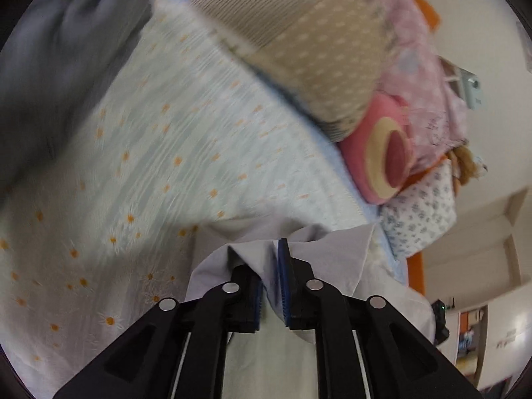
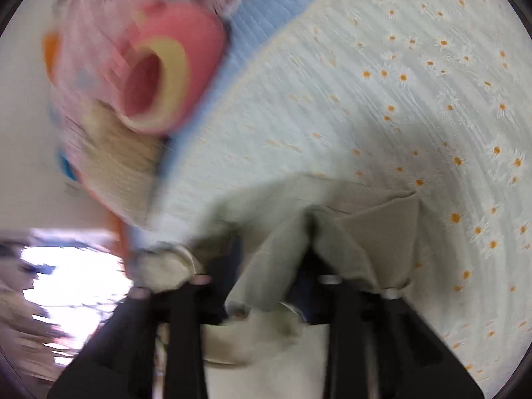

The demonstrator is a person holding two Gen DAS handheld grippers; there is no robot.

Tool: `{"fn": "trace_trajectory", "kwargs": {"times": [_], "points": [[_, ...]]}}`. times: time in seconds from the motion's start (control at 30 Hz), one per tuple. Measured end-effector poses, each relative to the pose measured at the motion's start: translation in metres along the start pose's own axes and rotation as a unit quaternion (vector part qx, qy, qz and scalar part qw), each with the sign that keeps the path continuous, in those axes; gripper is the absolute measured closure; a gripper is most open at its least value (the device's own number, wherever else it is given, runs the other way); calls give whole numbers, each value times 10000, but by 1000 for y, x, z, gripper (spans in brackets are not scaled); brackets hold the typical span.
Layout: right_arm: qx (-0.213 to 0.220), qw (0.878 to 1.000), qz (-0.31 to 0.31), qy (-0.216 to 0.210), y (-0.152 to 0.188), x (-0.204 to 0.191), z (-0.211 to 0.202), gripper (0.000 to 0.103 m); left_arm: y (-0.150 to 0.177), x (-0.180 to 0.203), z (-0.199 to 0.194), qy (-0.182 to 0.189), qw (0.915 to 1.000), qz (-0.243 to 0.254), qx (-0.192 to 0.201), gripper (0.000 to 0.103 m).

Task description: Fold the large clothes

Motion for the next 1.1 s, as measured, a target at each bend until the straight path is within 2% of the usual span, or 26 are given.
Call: {"fn": "trace_trajectory", "kwargs": {"times": [0.03, 0.07, 0.1, 0.17, 0.2, 0.23, 0.27, 0.3, 0.33, 0.4, 0.43, 0.47, 0.5, 0.57, 0.6, 0.63, 0.7, 0.73, 0.77, 0.83, 0.87, 0.9, 0.97, 1.03, 1.1], "points": [[114, 9994, 257, -217, -7, -3, -11, 61, -9, 10, -11, 189, 9998, -14, 49, 80], [238, 9981, 468, -312, -15, -5, -24, 47, -16, 20, -22, 305, 9995, 6, 91, 78], [406, 9971, 559, -313, -22, -6, -35, 28, -23, 32, -32, 321, 9993, 151, 103, 72], [1011, 9938, 462, -90, -38, -9, -67, 15, -28, 57, -48, 99, 9976, 688, 8, 56], [1223, 9922, 219, -95, -43, -20, -86, 13, -28, 70, -55, 28, 9955, 951, -33, 37], [1259, 9919, -31, -146, -42, -32, -99, 13, -30, 90, -69, -112, 9897, 1425, 51, 16], [1256, 9915, -300, -162, -36, -45, -109, 13, -36, 108, -86, -347, 9812, 1865, 362, 9], [1226, 9907, -568, -173, -27, -56, -117, 13, -41, 122, -103, -453, 9742, 2108, 671, 7], [1182, 9888, -885, -209, -18, -70, -121, 13, -48, 145, -126, -368, 9686, 2244, 1003, 6], [1132, 9755, -1884, 16, 18, -98, -128, 14, -43, 184, -160, -31, 9673, 2245, 1184, 4], [1074, 9664, -2329, 163, 36, -106, -127, 14, -34, 196, -165, 36, 9666, 2336, 1052, 3], [868, 9498, -2980, 376, 68, -115, -120, 15, -15, 209, -168, 61, 9639, 2541, 797, 3], [739, 9386, -3321, 581, 88, -117, -111, 15, 7, 220, -168, 42, 9587, 2784, 586, 3], [426, 9177, -3837, 941, 127, -112, -90, 17, 70, 237, -162, 53, 9360, 3519, 94, 3], [162, 9100, -3981, 1151, 150, -104, -69, 25, 97, 239, -157, 27, 9258, 3779, -98, 3], [14, 9074, -4000, 1290, 160, -96, -58, 29, 130, 239, -146, -24, 9160, 3993, -392, 3], [-228, 9007, -3986, 1710, 173, -77, -25, 40, 183, 228, -125, -105, 9069, 4112, -918, 3], [-260, 8952, -4015, 1918, 175, -69, -11, 44, 209, 221, -109, -184, 8997, 4217, -1113, 4], [-237, 8900, -4048, 2083, 172, -64, 2, 49, 225, 215, -97, -299, 8925, 4346, -1173, 4], [-19, 8855, -4080, 2224, 162, -63, 24, 49, 244, 209, -70, -537, 8756, 4662, -1142, 4], [162, 8828, -4129, 2234, 155, -68, 33, 50, 245, 206, -56, -652, 8712, 4743, -1089, 4], [414, 8783, -4216, 2217, 144, -77, 42, 50, 243, 206, -46, -717, 8701, 4763, -1045, 4], [624, 8781, -4230, 2148, 129, -88, 56, 50, 225, 204, -20, -939, 8695, 4785, -782, 4], [692, 8820, -4145, 2132, 116, -88, 74, 50, 202, 202, 4, -1068, 8795, 4602, -582, 3], [798, 8791, -4152, 2199, 103, -87, 87, 50, 182, 200, 23, -1133, 8927, 4342, -400, 3]]}}
Point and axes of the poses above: each gripper's, at about its wrist camera, not at the fingertips, and z roughly the way its jaws point, x to its right, y to its underside, the point moved 10 cm from there along z, roughly the way its jaws point, and after that the axes turned 12 degrees about x, right-handed, at the moved point
